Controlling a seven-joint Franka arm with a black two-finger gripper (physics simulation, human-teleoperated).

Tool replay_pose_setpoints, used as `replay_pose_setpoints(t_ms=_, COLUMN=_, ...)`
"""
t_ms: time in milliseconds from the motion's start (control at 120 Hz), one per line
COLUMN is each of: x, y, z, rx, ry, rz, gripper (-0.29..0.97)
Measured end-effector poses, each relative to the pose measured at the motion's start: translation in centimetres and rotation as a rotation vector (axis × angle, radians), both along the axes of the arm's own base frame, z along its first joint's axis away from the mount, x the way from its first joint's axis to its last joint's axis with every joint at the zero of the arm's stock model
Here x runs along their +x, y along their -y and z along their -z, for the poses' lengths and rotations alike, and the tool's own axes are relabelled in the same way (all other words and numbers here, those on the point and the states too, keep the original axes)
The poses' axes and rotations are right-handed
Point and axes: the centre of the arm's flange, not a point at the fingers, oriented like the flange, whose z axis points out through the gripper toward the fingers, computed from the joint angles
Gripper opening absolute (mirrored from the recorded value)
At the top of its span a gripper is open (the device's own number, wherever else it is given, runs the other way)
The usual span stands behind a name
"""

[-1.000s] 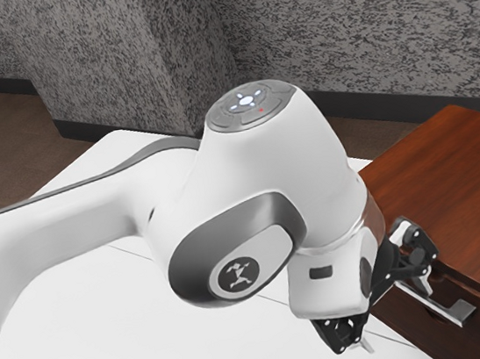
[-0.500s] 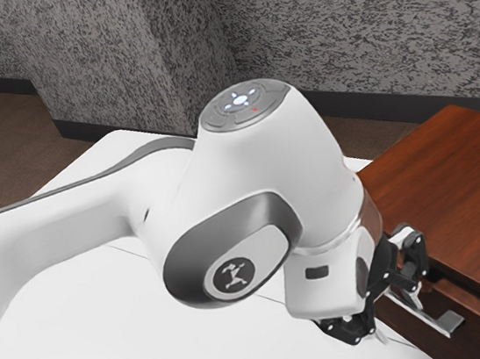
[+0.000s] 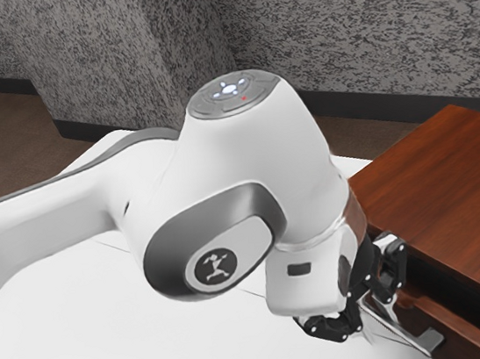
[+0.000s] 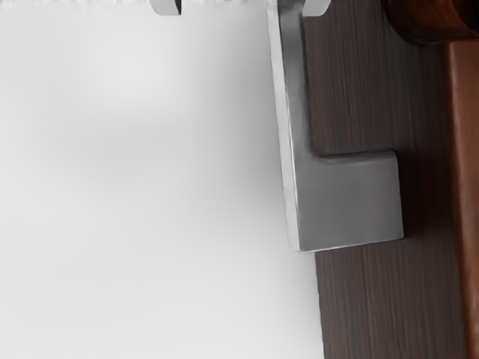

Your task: Pull the drawer handle with one arm to open the drawer

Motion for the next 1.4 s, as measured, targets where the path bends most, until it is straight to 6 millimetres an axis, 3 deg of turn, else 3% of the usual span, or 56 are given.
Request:
replay_pose_setpoints(t_ms=717, x=-1.5, y=-1.8, z=-0.5, rx=0.053, ry=-0.095, rz=-0.017, gripper=-0.02)
replay_pose_setpoints(t_ms=1400, x=-7.0, y=-4.3, z=-1.2, rx=0.072, ry=-0.106, rz=-0.025, gripper=-0.01)
